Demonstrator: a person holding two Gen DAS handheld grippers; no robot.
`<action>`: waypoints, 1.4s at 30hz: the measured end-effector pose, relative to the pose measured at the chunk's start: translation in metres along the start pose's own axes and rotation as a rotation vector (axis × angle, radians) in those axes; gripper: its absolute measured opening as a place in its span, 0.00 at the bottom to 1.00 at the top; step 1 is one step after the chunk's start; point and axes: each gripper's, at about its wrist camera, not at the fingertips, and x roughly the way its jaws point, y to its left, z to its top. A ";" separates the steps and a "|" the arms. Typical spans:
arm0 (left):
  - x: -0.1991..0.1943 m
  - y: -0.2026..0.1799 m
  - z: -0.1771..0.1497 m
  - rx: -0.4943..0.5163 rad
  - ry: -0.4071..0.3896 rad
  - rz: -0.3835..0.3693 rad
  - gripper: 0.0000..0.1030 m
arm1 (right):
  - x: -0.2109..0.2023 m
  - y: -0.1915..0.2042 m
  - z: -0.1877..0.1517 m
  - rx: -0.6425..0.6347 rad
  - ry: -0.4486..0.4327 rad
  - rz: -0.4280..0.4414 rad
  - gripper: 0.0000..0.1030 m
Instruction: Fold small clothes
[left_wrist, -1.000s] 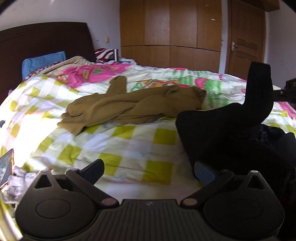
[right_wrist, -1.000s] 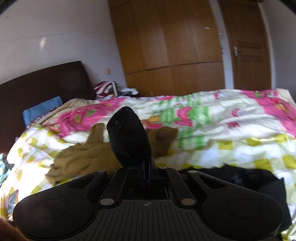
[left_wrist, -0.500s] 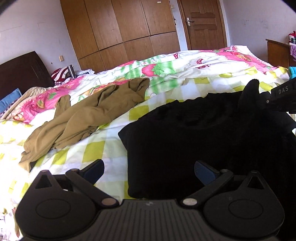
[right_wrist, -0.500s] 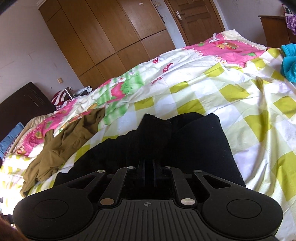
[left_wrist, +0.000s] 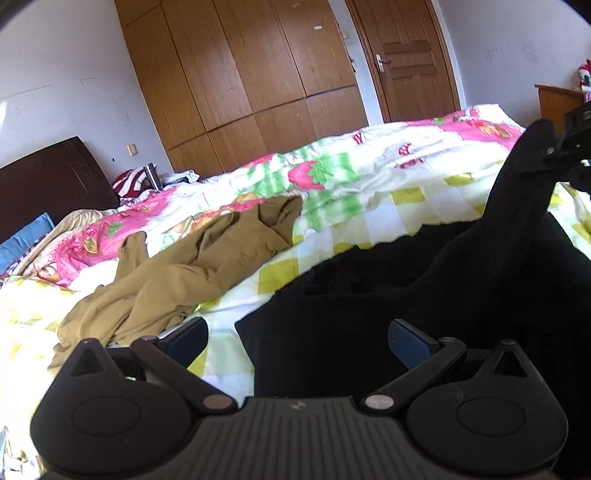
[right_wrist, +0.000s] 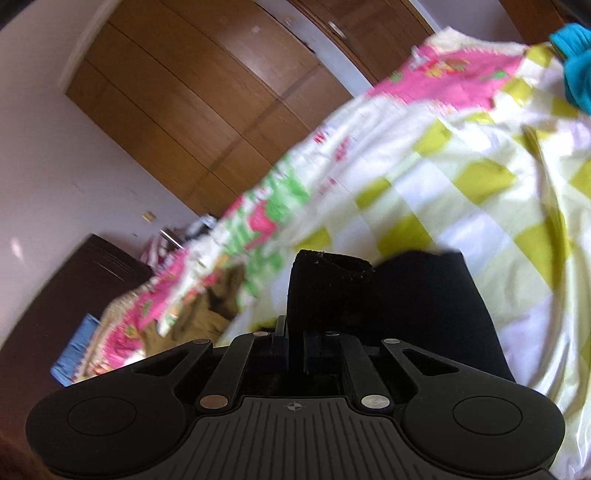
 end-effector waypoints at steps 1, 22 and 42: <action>0.001 0.002 0.001 -0.023 -0.003 -0.004 1.00 | -0.007 0.002 0.001 -0.017 -0.026 -0.004 0.07; -0.099 0.023 -0.106 0.156 0.275 -0.123 1.00 | -0.155 -0.034 -0.097 -0.229 0.545 -0.356 0.30; -0.136 0.006 -0.143 0.014 0.572 -0.340 0.36 | -0.181 -0.054 -0.133 -0.006 0.770 -0.188 0.13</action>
